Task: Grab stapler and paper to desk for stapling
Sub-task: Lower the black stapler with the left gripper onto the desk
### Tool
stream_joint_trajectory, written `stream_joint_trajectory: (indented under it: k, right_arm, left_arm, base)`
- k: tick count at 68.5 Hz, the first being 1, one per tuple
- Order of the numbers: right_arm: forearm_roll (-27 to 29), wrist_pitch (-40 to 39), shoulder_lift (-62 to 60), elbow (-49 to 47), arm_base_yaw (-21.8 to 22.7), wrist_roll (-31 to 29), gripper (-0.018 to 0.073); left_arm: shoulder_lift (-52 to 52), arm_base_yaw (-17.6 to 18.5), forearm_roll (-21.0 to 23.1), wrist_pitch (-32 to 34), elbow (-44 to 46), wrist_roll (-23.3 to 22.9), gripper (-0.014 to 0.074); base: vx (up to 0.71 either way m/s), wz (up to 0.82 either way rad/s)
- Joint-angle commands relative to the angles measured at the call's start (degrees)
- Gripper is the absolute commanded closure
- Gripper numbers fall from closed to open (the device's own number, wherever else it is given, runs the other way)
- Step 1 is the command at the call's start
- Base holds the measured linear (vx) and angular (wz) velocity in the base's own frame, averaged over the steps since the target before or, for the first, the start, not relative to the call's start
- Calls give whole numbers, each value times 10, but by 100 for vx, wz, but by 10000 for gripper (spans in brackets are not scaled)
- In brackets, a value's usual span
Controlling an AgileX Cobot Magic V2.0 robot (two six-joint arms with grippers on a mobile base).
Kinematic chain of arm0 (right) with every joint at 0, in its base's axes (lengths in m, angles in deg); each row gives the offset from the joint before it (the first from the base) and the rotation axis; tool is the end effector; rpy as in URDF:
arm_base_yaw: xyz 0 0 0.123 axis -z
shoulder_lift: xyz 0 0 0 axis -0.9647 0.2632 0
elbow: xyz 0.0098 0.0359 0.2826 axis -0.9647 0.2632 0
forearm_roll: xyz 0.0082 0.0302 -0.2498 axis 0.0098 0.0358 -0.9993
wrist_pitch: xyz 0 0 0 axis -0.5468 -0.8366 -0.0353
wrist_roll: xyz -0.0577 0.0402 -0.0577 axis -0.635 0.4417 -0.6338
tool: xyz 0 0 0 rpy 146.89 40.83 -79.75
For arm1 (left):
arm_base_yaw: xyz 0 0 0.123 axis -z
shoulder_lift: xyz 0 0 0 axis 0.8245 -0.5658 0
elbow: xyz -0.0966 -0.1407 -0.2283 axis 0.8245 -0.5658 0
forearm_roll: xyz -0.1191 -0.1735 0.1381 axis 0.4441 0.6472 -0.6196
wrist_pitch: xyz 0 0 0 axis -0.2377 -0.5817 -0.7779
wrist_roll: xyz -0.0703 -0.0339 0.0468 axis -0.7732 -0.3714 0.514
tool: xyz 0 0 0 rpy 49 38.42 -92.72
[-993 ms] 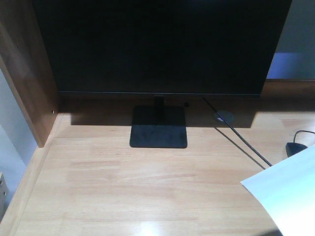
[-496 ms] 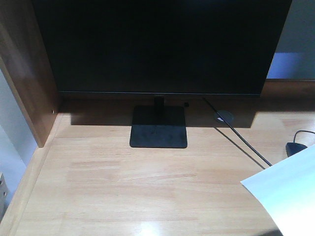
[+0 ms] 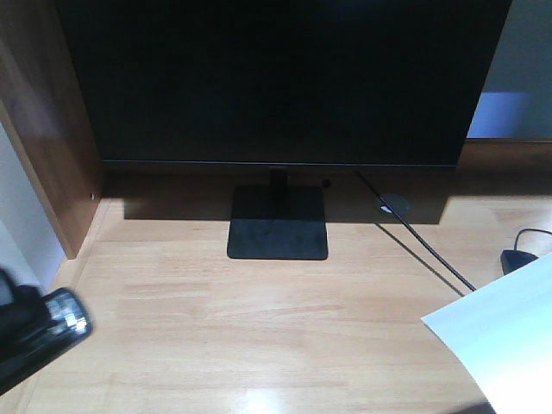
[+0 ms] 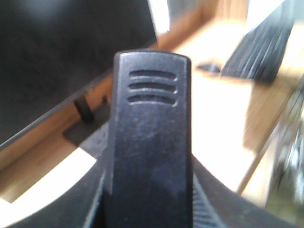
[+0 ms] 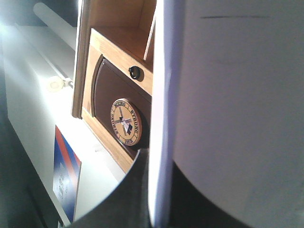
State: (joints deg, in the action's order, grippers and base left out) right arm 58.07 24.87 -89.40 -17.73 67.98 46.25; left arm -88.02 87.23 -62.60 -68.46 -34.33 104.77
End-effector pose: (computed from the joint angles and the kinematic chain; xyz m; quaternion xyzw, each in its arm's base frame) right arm 0.0116 0.0108 0.3291 0.1604 0.3614 0.5762 0.7153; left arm 0.0549 -0.0584 0.3565 0.4088 0.7168 -0.1583 0.5423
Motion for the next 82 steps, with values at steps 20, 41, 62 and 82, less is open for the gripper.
stream_joint_trajectory:
  k: [20,41,62,82]
  right_arm:
    - [-3,-27,9,-16,3,-7,564]
    - [-3,-27,9,-16,3,-7,564]
    - [-3,-27,9,-16,3,-7,564]
    - [-3,-27,9,-16,3,-7,564]
  left_arm:
    - [-205,-25,217,112,17,316,603]
    - [-350,-136,385,34,17,618,603]
    - [-491,-221,487,-95,17,873,603]
    - [-633,-233,492,-145,86,895,603]
  base:
    - [0,0]
    - [0,0]
    - [0,0]
    - [0,0]
